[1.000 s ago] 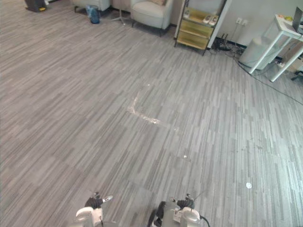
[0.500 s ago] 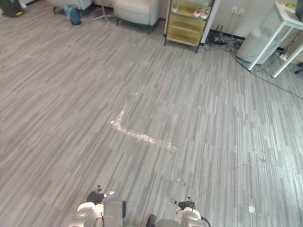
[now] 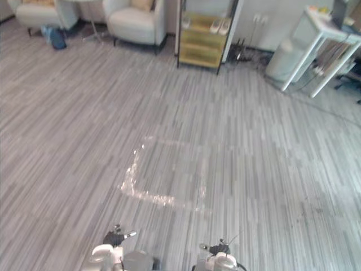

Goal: Pick up cushions and gather them together orderly.

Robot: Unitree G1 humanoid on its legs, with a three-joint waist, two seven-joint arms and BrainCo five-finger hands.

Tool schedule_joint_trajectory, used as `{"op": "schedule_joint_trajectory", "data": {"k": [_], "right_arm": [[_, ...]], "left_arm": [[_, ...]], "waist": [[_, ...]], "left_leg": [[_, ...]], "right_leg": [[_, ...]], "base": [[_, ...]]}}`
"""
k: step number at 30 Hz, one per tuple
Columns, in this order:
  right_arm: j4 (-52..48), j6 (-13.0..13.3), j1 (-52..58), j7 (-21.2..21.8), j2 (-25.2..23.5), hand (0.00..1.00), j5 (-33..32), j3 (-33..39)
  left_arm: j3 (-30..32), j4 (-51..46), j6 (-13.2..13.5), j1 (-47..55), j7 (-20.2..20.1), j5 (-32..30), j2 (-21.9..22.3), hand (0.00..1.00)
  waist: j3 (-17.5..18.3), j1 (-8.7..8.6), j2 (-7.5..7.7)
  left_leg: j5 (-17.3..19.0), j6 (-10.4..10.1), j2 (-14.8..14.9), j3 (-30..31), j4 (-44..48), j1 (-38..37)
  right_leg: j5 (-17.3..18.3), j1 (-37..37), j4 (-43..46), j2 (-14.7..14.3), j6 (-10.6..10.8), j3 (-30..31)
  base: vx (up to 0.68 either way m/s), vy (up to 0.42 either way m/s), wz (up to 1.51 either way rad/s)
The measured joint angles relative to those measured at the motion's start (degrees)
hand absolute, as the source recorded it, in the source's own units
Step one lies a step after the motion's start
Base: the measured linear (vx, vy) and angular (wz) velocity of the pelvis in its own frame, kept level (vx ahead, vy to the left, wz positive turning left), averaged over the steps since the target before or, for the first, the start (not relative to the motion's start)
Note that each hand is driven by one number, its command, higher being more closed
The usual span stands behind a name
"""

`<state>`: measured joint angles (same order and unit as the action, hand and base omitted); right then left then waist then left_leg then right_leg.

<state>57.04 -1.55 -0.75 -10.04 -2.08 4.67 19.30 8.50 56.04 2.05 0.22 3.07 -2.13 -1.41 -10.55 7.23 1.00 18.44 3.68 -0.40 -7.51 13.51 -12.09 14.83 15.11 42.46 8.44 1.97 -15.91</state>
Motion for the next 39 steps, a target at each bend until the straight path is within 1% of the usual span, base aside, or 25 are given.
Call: {"op": "schedule_joint_trajectory", "data": {"k": [3,5,7,8,9,10,11,12,15,16,17,18,19,20,21,25,27,28,29,30,32,35,37,38,39], "right_arm": [[0.69,-0.08,-1.15,-0.01,0.90,0.00,0.05,0.28],[2.54,-0.10,-0.88,0.24,2.25,0.00,-0.05,0.33],[2.66,-0.13,-0.90,0.29,2.88,0.00,-0.04,1.00],[2.67,-0.18,-0.98,0.30,3.43,0.00,0.05,0.83],[2.52,-0.10,-1.22,0.26,3.88,0.00,0.04,0.01],[2.43,-0.11,-1.44,0.18,4.13,0.00,-0.08,-1.12],[2.54,-0.37,-1.72,-0.02,3.98,0.00,-0.26,-1.63],[2.75,-0.57,-1.79,-0.13,3.17,0.00,-0.46,-1.57],[3.41,-0.52,-2.33,-0.59,2.09,0.00,-2.38,-1.41],[3.34,-0.53,-2.75,-0.92,2.11,0.00,-2.45,-1.38],[2.75,-0.53,-3.44,-1.24,2.34,0.00,-2.46,-1.30],[2.65,-0.48,-3.19,-1.42,2.65,0.00,-2.45,-1.27],[2.70,-0.65,-2.26,-1.45,2.50,0.00,-2.45,-1.54],[2.70,-0.68,-1.69,-1.47,2.39,0.00,-2.45,-1.59],[2.68,-0.79,-1.91,-1.37,1.19,0.00,-2.43,-2.07],[2.15,-0.75,-2.15,-1.12,-0.38,0.00,-2.22,-2.69],[2.18,-0.62,-1.88,-0.67,-0.40,0.00,-0.93,-2.69],[2.22,-0.64,-0.98,-0.22,-0.45,0.00,-0.25,-2.74],[2.25,-0.69,-0.31,0.10,-0.52,0.00,-0.06,-2.82],[0.84,-0.60,0.26,0.26,-0.64,0.00,0.16,-2.99],[0.11,-0.47,1.15,0.39,-0.57,0.00,0.39,-3.10],[0.59,-0.43,0.51,0.48,-0.20,0.00,0.35,-2.46],[0.76,-0.18,-0.06,0.46,-0.11,0.00,0.36,-1.67],[1.41,-0.15,-0.07,0.46,-0.16,0.00,0.38,-1.54],[2.59,-0.14,-0.47,0.56,0.39,0.00,0.39,-1.39]], "left_arm": [[-1.74,0.44,0.09,0.16,0.03,-0.06,-0.43,0.00],[-1.66,0.66,0.10,0.81,0.13,-0.04,-0.57,0.00],[-1.39,1.02,0.11,1.56,0.14,-0.05,0.15,0.00],[-0.28,1.00,0.03,2.03,0.16,-0.08,0.69,0.00],[1.58,0.96,-0.06,2.06,0.18,-0.06,1.85,0.00],[2.49,0.77,-0.10,2.14,0.20,0.11,2.20,0.00],[2.87,0.20,-0.07,2.10,0.19,0.00,2.26,0.00],[2.64,-0.28,0.00,1.47,0.13,-0.04,2.10,0.00],[0.28,-2.21,0.38,1.27,0.05,0.05,0.51,0.00],[-0.36,-2.69,0.52,1.09,0.04,0.09,0.51,0.00],[-0.49,-2.99,0.53,0.69,0.05,0.09,0.68,0.00],[-0.44,-3.02,0.59,0.57,0.00,0.15,1.16,0.00],[0.62,-3.16,0.90,0.73,0.07,0.13,1.90,0.00],[1.31,-3.14,1.04,1.02,0.11,0.19,2.20,0.00],[1.59,-3.25,1.10,0.92,0.08,0.18,1.83,0.00],[3.45,-3.66,0.87,0.72,0.06,0.64,2.29,0.00],[2.36,-3.45,0.54,0.99,0.01,1.02,1.89,0.00],[0.92,-3.12,0.11,0.92,-0.04,1.17,1.04,0.00],[0.05,-2.75,-0.02,1.09,-0.05,1.16,0.47,0.00],[-0.63,-2.32,-0.10,1.26,-0.01,1.18,-0.20,0.00],[-0.60,-1.97,-0.17,1.03,0.04,1.20,-0.28,0.00],[-0.61,-0.80,-0.11,0.60,0.03,1.22,-0.09,0.00],[-0.56,-0.32,-0.10,0.78,0.05,1.23,-0.23,0.00],[-0.55,-0.24,-0.10,0.91,0.03,1.23,-0.55,0.00],[-0.32,0.58,-0.12,1.01,0.08,1.19,-0.19,0.00]], "waist": [[0.05,-1.37,0.12],[0.53,-2.27,0.57],[1.98,-2.21,-1.91],[2.69,-2.15,-3.78],[2.33,-2.14,-5.20],[2.02,-1.91,-5.59],[1.85,-1.14,-6.01],[1.05,-0.73,-5.25],[0.24,-0.48,-2.86],[0.07,-0.22,-2.52],[-0.39,0.30,-3.43],[-0.80,0.43,-3.68],[-0.63,1.79,-3.61],[-0.34,2.32,-3.41],[-0.19,2.27,-2.73],[0.39,3.72,-2.07],[0.74,4.14,-1.63],[1.03,3.83,-1.14],[1.24,3.29,-0.74],[1.47,2.55,-0.27],[1.84,1.36,0.42],[1.82,0.67,0.38],[1.91,-0.43,0.47],[2.17,-0.53,1.03],[2.61,-0.56,0.82]], "left_leg": [[1.10,-1.26,0.87,3.65,-3.14,-3.87],[3.43,-2.56,1.26,8.56,-2.80,-6.41],[3.35,-2.64,3.90,12.60,2.49,-4.69],[3.09,-3.10,5.19,13.66,10.83,-0.95],[-0.68,-6.12,6.48,13.36,23.64,4.86],[-4.15,-7.00,8.14,12.27,32.96,9.03],[-2.59,-6.76,10.32,9.60,41.88,13.57],[0.01,-6.57,11.48,6.93,45.37,17.08],[3.26,-5.56,8.78,2.73,33.11,23.46],[2.87,-5.09,6.94,2.88,25.93,26.18],[1.17,-4.79,5.69,3.39,19.54,28.07],[-3.77,-5.25,4.55,3.87,12.80,29.29],[-10.82,-5.76,3.58,3.66,8.38,28.38],[-13.95,-4.83,3.03,2.84,7.05,26.72],[-12.05,-2.96,2.03,1.88,8.85,26.57],[-4.47,-0.94,3.06,-0.87,15.35,25.58],[-1.65,-1.12,2.85,-2.83,13.83,21.77],[-0.56,-1.26,1.93,-3.20,12.64,18.76],[-0.38,-1.06,1.27,-3.24,11.61,16.73],[-0.24,-0.81,0.42,-3.36,9.89,13.81],[-0.03,-0.73,0.41,-2.88,6.76,8.88],[-0.07,-0.83,1.07,-2.49,2.45,3.80],[0.67,-2.33,0.58,-1.09,1.43,2.16],[1.24,-3.22,-0.12,-0.17,1.43,1.66],[1.74,-3.85,0.21,1.65,1.74,0.60]], "right_leg": [[-9.32,3.04,-25.13,-3.70,0.32,2.90],[-16.81,3.70,-26.26,-4.87,-2.60,6.19],[-15.55,3.82,-22.40,-6.37,-3.44,4.45],[-13.96,2.81,-22.52,-7.62,-4.04,2.98],[-12.14,0.60,-23.28,-9.36,-4.79,2.21],[-11.70,-1.58,-24.82,-10.36,-5.48,2.79],[-11.10,-5.28,-26.86,-11.76,-6.32,2.78],[-10.66,-10.02,-29.44,-12.27,-6.96,2.81],[-10.60,-17.69,-34.98,-11.01,-6.93,3.39],[-9.54,-19.30,-36.49,-10.27,-6.01,4.03],[-8.66,-20.57,-37.35,-9.79,-4.98,4.18],[-7.04,-21.58,-37.71,-9.26,-4.47,4.49],[-5.79,-22.72,-37.52,-8.39,-3.32,5.79],[-4.84,-23.39,-37.62,-7.94,-2.58,6.52],[-3.93,-24.24,-36.94,-6.48,-1.29,6.98],[-3.05,-24.47,-32.00,-5.69,0.21,9.80],[-1.14,-18.35,-15.83,-4.24,3.07,10.83],[-2.67,-12.59,-2.39,-2.45,4.67,10.96],[-3.18,-10.06,4.64,-1.25,5.22,10.52],[-2.96,-7.03,10.95,-0.23,4.65,9.80],[-1.11,-3.46,12.75,-0.30,2.16,7.00],[-0.69,-0.72,-2.23,-1.26,0.59,1.86],[-6.39,-0.39,-15.46,-2.53,-1.31,1.32],[-11.90,-0.42,-19.89,-3.04,-2.52,2.48],[-12.21,-0.92,-19.78,-3.90,-3.47,2.93]], "base": [[0.48,-0.140,0.70],[0.60,-0.307,0.93],[0.58,-0.316,0.60],[0.57,-0.297,0.28],[0.68,-0.304,0.15],[0.56,-0.214,-0.02],[0.55,-0.150,-0.09],[0.52,-0.141,-0.06],[0.44,-0.107,-0.05],[0.39,-0.010,-0.20],[0.38,0.071,-0.20],[0.38,0.134,-0.27],[0.46,0.171,-0.26],[0.51,0.172,-0.18],[0.45,0.122,-0.06],[0.43,0.115,-0.32],[0.30,0.118,-0.57],[0.30,0.104,-0.32],[0.33,0.061,-0.09],[0.29,0.016,0.09],[0.36,-0.015,0.23],[0.35,-0.052,0.20],[0.38,-0.093,0.31],[0.41,-0.145,0.22],[0.41,-0.170,0.13]]}}
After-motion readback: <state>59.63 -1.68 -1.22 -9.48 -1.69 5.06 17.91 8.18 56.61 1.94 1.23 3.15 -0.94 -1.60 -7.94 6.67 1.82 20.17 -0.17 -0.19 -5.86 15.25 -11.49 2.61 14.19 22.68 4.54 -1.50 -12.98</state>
